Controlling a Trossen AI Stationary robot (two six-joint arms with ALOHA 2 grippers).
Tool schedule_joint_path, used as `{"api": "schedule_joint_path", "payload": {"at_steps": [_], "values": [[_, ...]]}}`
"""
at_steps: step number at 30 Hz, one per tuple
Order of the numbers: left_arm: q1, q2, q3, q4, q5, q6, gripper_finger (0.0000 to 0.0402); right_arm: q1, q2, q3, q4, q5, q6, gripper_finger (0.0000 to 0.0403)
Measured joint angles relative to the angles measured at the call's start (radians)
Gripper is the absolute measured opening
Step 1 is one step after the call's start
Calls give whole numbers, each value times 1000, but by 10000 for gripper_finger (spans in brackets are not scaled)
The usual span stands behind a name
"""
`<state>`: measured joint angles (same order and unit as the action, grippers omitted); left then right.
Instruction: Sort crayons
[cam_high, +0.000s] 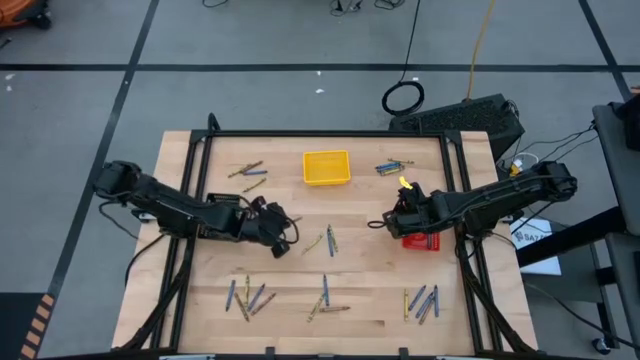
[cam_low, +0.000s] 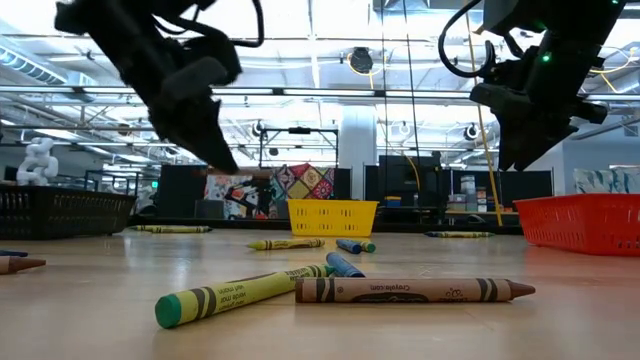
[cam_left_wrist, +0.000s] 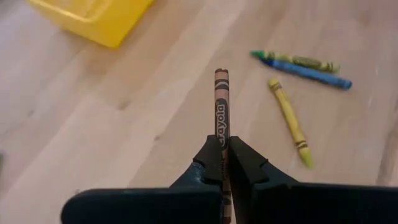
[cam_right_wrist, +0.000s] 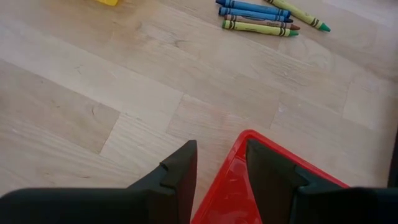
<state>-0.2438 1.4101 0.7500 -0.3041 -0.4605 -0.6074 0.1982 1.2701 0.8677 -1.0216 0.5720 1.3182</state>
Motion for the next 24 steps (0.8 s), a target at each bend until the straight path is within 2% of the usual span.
{"api": "schedule_joint_path", "payload": {"at_steps": [10,24], "values": [[-64,-106,0,-306,-96,-211,0,0,0,0,0,0,-2,125],[-106,-182,0,-669,-107,-434,0,0,0,0,0,0,-3,125]]}}
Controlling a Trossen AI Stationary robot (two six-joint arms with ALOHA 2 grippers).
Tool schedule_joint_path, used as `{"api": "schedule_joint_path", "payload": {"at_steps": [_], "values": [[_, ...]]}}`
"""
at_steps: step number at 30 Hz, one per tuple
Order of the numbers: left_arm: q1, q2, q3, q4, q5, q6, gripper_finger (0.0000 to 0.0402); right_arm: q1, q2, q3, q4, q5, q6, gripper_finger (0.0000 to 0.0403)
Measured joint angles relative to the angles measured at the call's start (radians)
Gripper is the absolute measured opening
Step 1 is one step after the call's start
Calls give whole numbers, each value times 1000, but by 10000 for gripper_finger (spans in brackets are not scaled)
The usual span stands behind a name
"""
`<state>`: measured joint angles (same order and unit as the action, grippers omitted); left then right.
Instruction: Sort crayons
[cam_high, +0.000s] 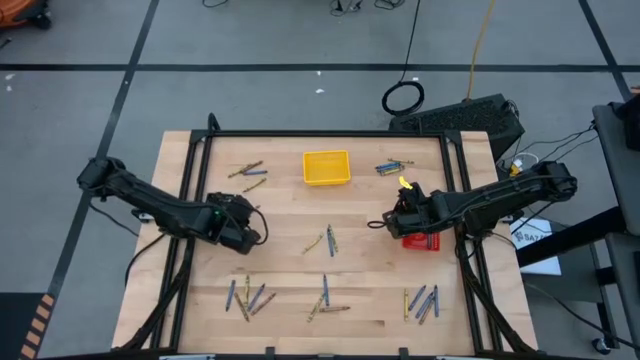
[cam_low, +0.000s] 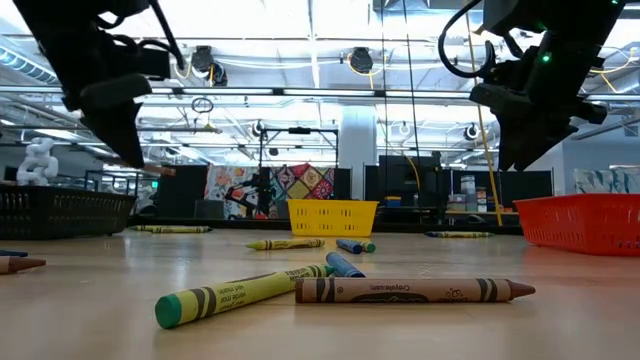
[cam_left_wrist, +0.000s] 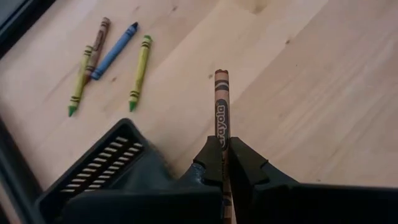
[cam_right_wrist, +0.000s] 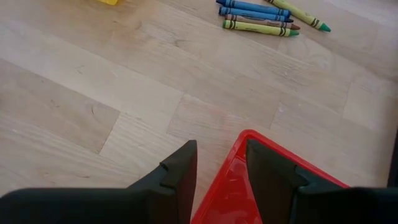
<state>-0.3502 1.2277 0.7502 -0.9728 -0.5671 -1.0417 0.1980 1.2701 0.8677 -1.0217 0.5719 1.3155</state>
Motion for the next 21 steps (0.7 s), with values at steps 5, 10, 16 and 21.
{"api": "schedule_joint_path", "payload": {"at_steps": [5,10,16,21], "values": [[-11,-43,0,-63,2,-26,0,0,0,0,0,0,0,125],[-12,-95,-27,-152,12,-83,0,0,0,0,0,0,0,125],[-13,-169,-86,-180,50,-134,0,0,0,0,0,0,0,125],[-12,-221,-147,-225,90,-209,0,0,0,0,0,0,0,125]]}}
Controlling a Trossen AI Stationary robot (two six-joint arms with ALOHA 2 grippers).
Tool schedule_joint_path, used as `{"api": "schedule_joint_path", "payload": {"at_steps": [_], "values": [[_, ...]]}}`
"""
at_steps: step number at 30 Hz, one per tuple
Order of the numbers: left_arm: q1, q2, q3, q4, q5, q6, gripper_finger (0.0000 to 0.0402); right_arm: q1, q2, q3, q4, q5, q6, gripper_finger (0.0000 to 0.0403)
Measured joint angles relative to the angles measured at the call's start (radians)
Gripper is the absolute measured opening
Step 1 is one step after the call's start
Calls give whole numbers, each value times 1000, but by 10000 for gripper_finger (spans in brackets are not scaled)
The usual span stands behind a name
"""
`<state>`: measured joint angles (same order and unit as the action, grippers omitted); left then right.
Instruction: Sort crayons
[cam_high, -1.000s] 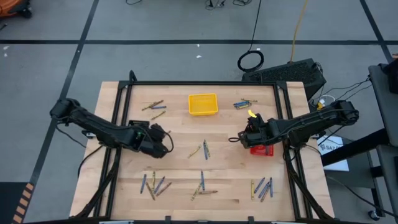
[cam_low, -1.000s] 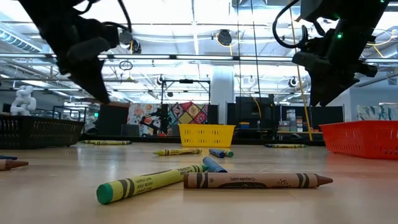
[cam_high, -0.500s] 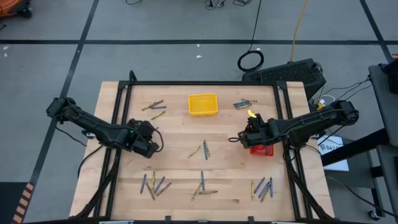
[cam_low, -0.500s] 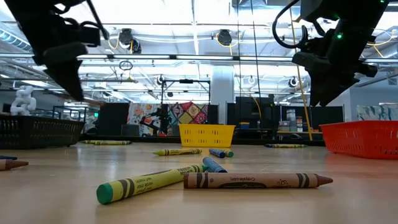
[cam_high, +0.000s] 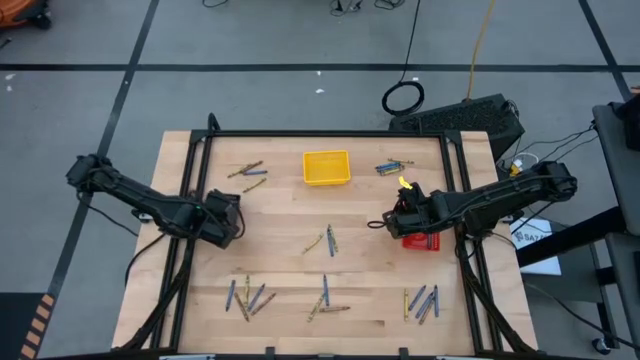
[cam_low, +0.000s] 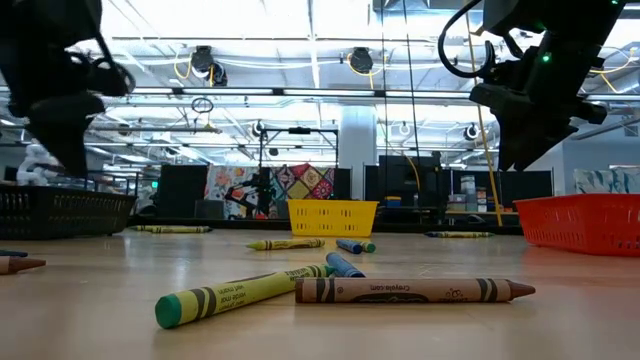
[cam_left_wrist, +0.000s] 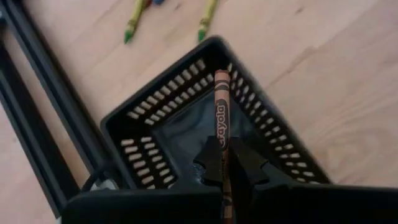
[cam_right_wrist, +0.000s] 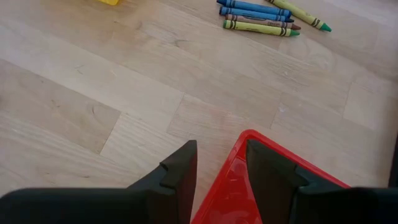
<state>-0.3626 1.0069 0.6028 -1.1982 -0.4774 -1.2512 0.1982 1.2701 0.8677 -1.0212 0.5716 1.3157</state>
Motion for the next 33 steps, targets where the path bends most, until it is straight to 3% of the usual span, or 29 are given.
{"api": "schedule_joint_path", "payload": {"at_steps": [13,24,33], "values": [[0,-40,-38,23,22,-26,1,0,0,0,0,0,6,125],[0,-40,-38,39,29,-20,70,0,0,0,1,-52,7,125],[0,-40,-38,41,29,-19,77,0,0,0,1,-50,-30,125]]}}
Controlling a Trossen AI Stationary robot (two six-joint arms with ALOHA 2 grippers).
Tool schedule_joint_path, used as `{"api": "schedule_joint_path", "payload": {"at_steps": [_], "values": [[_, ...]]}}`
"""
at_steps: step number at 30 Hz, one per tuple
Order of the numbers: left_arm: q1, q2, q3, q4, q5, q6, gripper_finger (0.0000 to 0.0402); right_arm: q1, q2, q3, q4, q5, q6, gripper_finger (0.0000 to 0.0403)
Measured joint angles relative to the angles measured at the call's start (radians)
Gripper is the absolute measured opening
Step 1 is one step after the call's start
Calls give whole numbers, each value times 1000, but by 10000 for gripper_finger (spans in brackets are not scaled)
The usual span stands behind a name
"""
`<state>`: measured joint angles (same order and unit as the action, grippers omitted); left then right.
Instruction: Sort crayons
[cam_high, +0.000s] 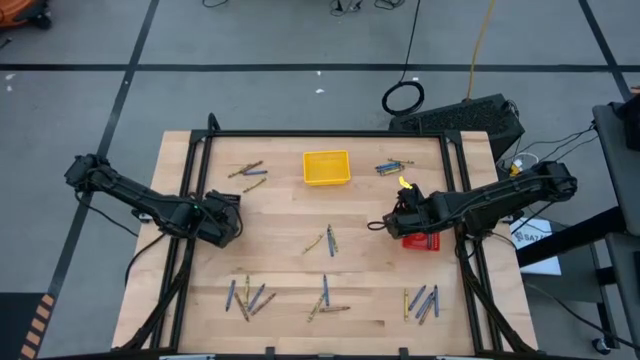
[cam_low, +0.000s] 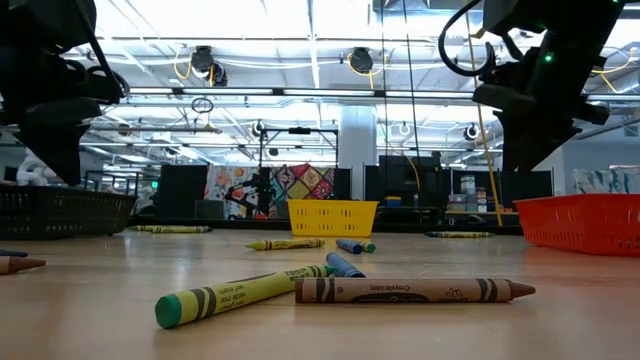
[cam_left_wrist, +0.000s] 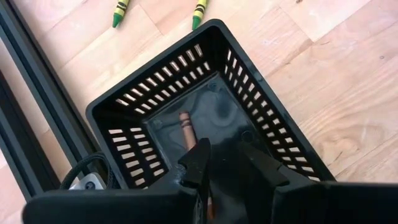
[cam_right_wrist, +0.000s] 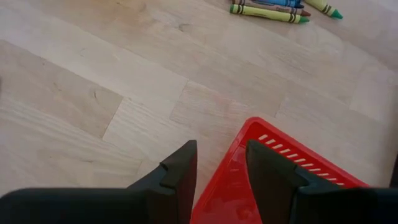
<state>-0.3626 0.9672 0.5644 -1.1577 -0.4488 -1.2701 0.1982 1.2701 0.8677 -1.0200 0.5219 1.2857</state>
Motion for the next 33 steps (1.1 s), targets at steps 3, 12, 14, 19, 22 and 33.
{"api": "schedule_joint_path", "payload": {"at_steps": [3,12,14,19,22,33], "values": [[0,0,0,22,-12,2,77,-6,0,0,10,0,-25,125],[0,0,0,164,-78,132,77,-55,0,0,190,-23,-221,125],[0,0,0,163,-85,133,77,-66,0,0,250,-73,-261,125],[0,0,0,163,-108,135,77,-73,11,0,393,-133,-258,125],[0,0,0,161,-118,135,77,-74,34,0,444,-133,-251,125],[0,0,0,186,-118,155,77,-72,195,0,601,-251,-201,125]]}}
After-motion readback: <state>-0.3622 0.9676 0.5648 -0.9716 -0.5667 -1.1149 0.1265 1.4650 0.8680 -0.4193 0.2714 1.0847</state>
